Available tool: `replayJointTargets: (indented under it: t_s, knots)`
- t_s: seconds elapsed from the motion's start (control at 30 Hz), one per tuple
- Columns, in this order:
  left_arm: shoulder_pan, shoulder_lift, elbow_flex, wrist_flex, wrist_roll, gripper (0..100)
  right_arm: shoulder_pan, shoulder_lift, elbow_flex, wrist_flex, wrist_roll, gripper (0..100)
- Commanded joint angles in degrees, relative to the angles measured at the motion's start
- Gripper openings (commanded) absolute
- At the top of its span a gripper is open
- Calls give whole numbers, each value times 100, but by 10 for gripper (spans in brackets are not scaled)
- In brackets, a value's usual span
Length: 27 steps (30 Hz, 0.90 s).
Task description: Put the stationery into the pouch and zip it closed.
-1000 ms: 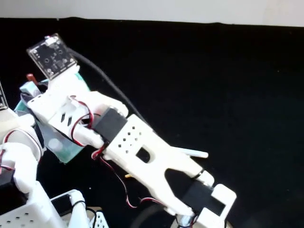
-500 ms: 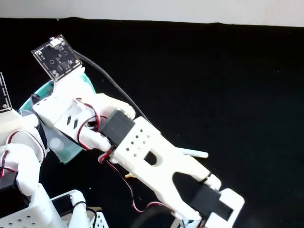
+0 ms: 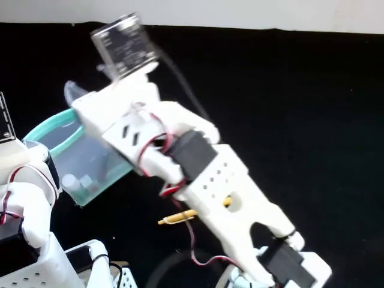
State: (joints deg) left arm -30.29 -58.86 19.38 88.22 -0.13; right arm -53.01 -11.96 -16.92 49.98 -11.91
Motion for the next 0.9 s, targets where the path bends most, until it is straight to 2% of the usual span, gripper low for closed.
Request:
replayJointTargets:
  t_s: [0.0,0.07,0.17,0.77,0.87]
  knots:
    - [-48,22,-75,-35,-53,6,497,-470,-66,119,-9,203]
    - [-48,22,-75,-35,-53,6,708,-585,-66,295,97,203]
    - [-31,22,-75,-35,-53,6,857,-787,-66,690,642,202]
    - [-31,31,-75,-35,-53,6,857,-1341,-48,3670,2787,202]
    - [-31,31,-75,-35,-53,6,857,-1393,321,3811,3147,202]
